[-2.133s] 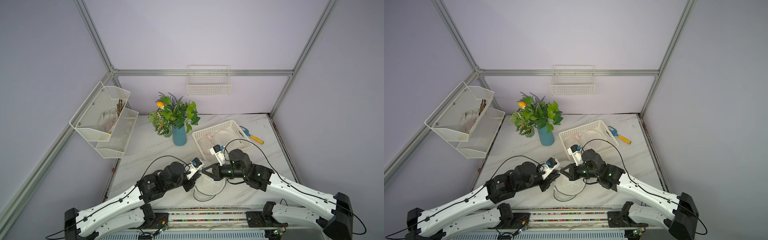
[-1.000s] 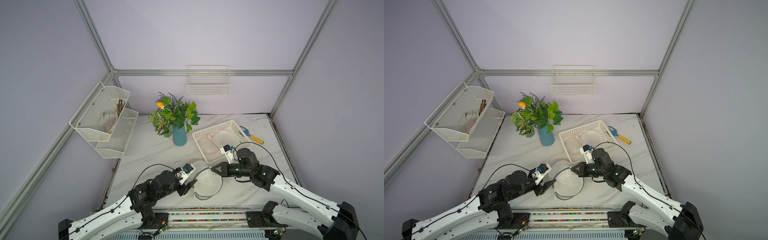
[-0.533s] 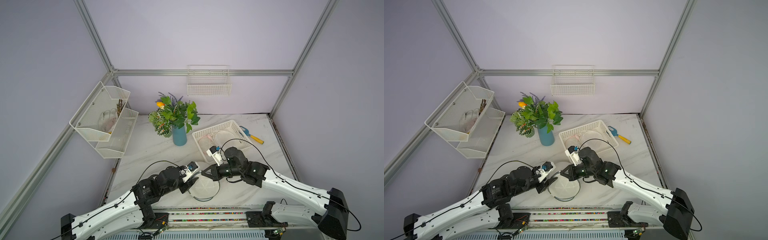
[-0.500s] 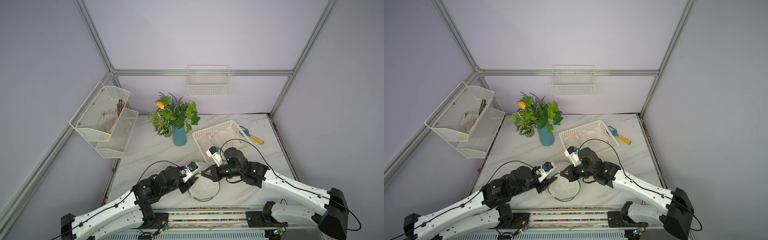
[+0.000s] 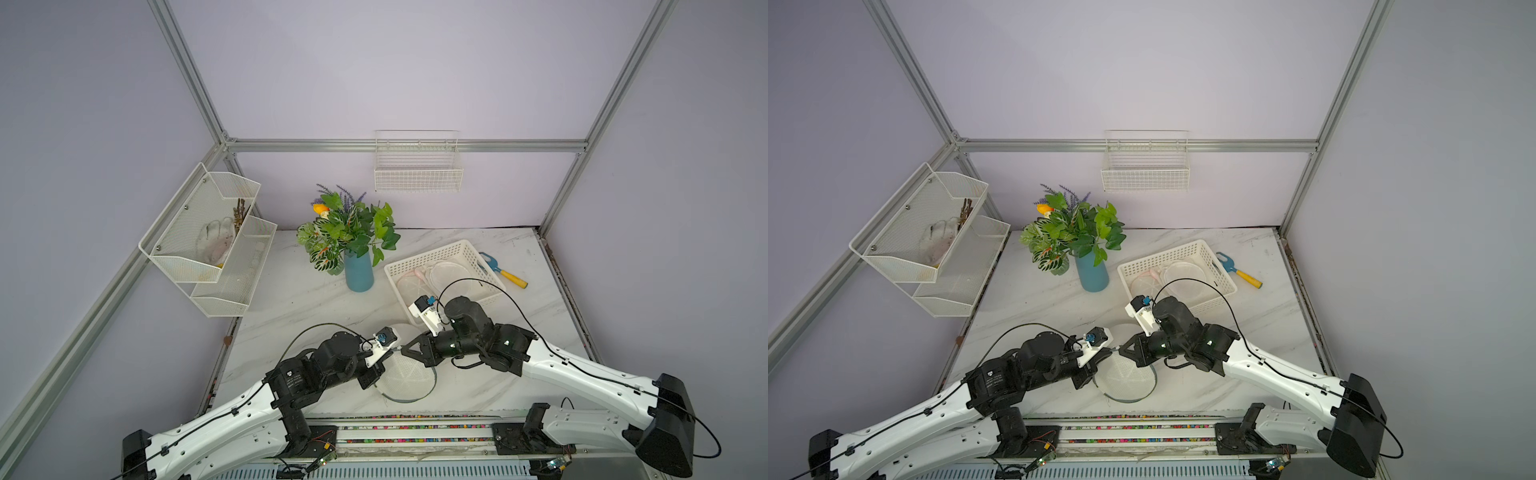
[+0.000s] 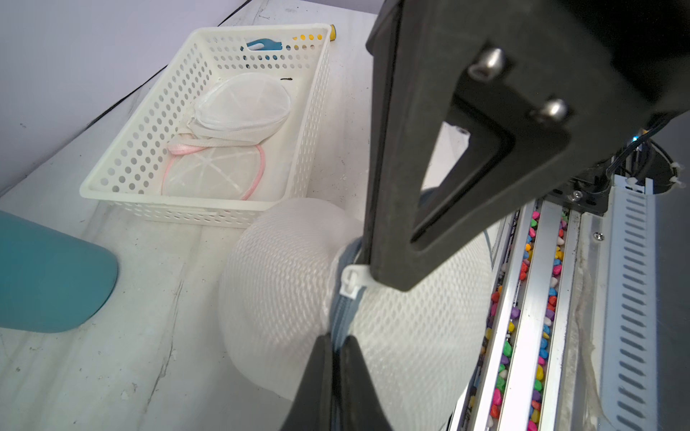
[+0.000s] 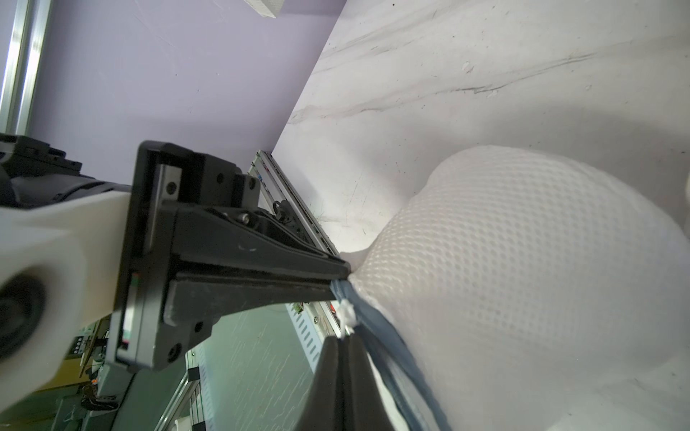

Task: Turn the laundry bag inside out
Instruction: Zip the zipper on the laundry bag.

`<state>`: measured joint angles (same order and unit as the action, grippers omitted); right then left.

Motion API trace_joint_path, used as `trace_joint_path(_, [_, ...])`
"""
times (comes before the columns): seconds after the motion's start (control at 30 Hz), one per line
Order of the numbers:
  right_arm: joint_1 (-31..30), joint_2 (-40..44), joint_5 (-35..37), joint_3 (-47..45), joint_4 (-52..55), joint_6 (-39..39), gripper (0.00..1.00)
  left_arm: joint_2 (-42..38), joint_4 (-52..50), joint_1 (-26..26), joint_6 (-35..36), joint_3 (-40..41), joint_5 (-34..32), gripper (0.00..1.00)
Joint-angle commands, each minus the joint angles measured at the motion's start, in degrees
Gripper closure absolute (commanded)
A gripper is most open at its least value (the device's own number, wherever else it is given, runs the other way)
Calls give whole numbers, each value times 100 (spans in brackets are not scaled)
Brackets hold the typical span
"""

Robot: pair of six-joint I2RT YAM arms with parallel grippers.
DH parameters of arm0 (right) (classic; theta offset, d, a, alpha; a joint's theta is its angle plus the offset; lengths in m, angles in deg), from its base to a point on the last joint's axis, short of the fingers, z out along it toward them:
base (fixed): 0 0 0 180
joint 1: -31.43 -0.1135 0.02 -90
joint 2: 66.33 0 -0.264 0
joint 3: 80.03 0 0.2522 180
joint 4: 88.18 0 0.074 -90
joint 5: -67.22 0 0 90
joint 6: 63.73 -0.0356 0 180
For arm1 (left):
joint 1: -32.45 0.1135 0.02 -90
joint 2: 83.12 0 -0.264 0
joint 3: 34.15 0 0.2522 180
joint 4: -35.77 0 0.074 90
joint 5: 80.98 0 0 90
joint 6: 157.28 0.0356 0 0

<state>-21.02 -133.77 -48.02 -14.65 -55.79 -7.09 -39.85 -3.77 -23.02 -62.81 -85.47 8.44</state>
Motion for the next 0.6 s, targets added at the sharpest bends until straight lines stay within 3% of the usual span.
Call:
trace_joint_path(0.0, [1,111,352,80,19,-82,100,-70,170,36,2,55,211,99])
trace_joint_path(0.17, [176,524,904,-283,140,-558,100,-343,153,40,-219,184,57,100])
trace_joint_path(0.37, [370,973,893,-805,272,-959,100,-774,240,36,-561,437,-317,100])
trace_joint_path(0.57, [446,1134,808,-1029,287,-1019,100,-815,259,36,-704,570,-261,100])
